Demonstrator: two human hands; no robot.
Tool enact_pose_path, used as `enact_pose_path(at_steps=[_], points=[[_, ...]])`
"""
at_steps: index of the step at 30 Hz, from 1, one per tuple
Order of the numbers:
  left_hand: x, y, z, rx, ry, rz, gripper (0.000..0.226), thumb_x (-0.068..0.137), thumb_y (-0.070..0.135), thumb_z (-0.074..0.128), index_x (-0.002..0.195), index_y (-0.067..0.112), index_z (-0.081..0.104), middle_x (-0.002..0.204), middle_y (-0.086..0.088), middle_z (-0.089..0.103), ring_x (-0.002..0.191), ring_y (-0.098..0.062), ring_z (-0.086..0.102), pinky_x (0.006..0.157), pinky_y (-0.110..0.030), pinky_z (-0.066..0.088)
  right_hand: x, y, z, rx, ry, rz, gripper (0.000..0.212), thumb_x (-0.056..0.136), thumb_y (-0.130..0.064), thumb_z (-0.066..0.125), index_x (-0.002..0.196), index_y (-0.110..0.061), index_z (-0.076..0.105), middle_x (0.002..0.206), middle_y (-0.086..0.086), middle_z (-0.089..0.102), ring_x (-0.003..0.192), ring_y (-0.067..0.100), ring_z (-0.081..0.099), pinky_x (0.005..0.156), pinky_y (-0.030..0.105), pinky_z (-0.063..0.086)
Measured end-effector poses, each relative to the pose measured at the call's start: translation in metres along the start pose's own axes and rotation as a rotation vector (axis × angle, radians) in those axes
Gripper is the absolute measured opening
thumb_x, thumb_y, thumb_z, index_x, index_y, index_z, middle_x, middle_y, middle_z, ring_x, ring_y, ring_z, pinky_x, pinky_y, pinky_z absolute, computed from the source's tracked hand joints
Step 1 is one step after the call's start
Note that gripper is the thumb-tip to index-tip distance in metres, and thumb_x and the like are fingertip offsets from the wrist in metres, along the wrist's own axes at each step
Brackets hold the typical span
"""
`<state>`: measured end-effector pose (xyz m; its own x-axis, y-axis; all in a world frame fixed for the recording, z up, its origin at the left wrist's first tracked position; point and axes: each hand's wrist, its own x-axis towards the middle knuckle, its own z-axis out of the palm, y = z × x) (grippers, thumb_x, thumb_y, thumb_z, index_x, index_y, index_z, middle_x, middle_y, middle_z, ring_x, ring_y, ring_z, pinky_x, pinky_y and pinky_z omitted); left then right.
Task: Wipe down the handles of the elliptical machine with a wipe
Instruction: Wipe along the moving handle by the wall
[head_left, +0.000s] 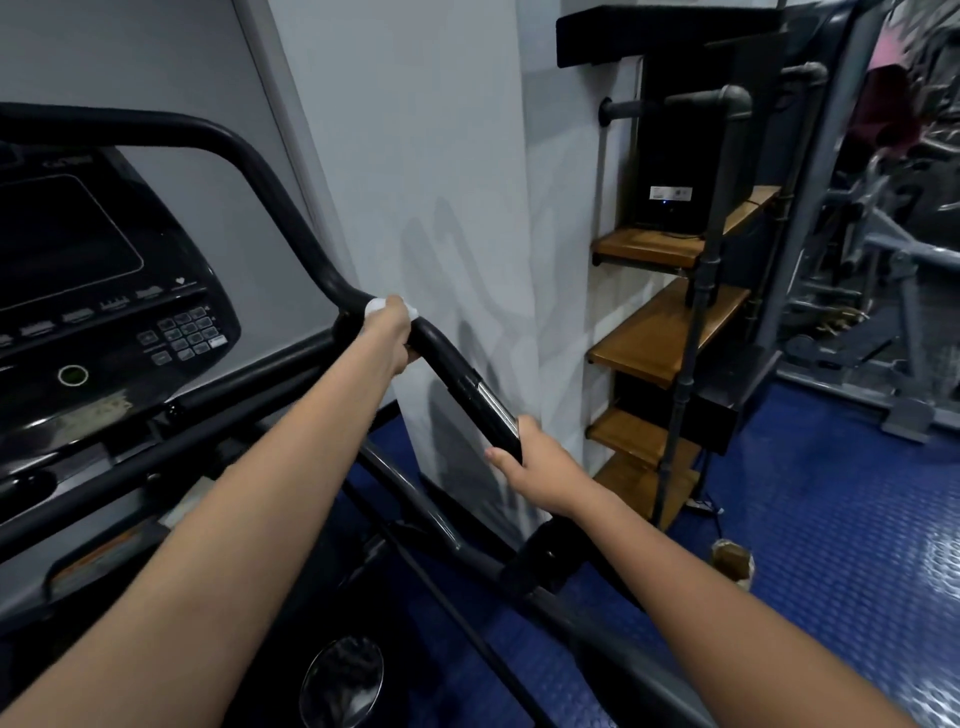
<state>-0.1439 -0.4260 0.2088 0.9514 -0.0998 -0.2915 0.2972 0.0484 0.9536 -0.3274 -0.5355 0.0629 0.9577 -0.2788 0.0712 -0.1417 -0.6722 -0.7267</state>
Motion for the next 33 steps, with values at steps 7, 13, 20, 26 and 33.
enact_pose_path(at_steps=[7, 13, 20, 26, 33], points=[[-0.029, -0.018, 0.011, -0.038, -0.062, 0.049, 0.021, 0.103, 0.021, 0.042, 0.084, 0.018, 0.049, 0.08, -0.008, 0.062, 0.072, -0.023, 0.065, 0.082, -0.038, 0.058, 0.0, -0.001, 0.004, -0.012, 0.034, 0.018, 0.035, 0.097, -0.051, 0.052, 0.11, -0.021, 0.039, 0.092, -0.001, 0.055, 0.077, 0.013, 0.057, 0.057, 0.027, 0.04], [0.05, 0.02, -0.012, 0.028, 0.087, -0.138, 0.017, 0.094, 0.019, 0.055, 0.106, 0.01, 0.064, 0.095, -0.001, 0.071, 0.083, -0.019, 0.071, 0.071, -0.032, 0.06, 0.003, 0.005, 0.006, 0.011, 0.027, -0.028, 0.037, 0.097, -0.05, 0.051, 0.115, -0.02, 0.041, 0.098, 0.0, 0.058, 0.084, 0.015, 0.059, 0.07, 0.035, 0.053], [0.043, 0.03, -0.016, -0.054, 0.116, -0.181, 0.013, 0.095, 0.018, 0.055, 0.087, 0.009, 0.06, 0.087, -0.001, 0.067, 0.076, -0.021, 0.066, 0.06, -0.031, 0.057, 0.004, 0.007, 0.006, 0.022, 0.023, -0.044, 0.037, 0.096, -0.052, 0.052, 0.113, -0.021, 0.04, 0.094, 0.002, 0.059, 0.08, 0.018, 0.061, 0.068, 0.038, 0.055], [-0.01, -0.014, 0.007, -0.023, -0.009, 0.005, 0.026, 0.101, 0.032, 0.041, 0.083, 0.016, 0.049, 0.098, -0.008, 0.071, 0.081, -0.021, 0.066, 0.086, -0.041, 0.058, 0.001, 0.001, 0.005, -0.012, 0.034, -0.005, 0.038, 0.096, -0.051, 0.053, 0.114, -0.02, 0.04, 0.089, 0.003, 0.059, 0.077, 0.02, 0.061, 0.065, 0.038, 0.053], [-0.027, -0.027, 0.013, -0.001, -0.07, 0.065, 0.012, 0.099, 0.02, 0.041, 0.09, 0.017, 0.049, 0.05, -0.001, 0.065, 0.076, -0.025, 0.066, 0.093, -0.042, 0.056, -0.001, -0.003, 0.007, -0.015, 0.056, 0.011, 0.033, 0.098, -0.046, 0.054, 0.111, -0.019, 0.04, 0.088, 0.001, 0.058, 0.074, 0.016, 0.061, 0.062, 0.035, 0.052]])
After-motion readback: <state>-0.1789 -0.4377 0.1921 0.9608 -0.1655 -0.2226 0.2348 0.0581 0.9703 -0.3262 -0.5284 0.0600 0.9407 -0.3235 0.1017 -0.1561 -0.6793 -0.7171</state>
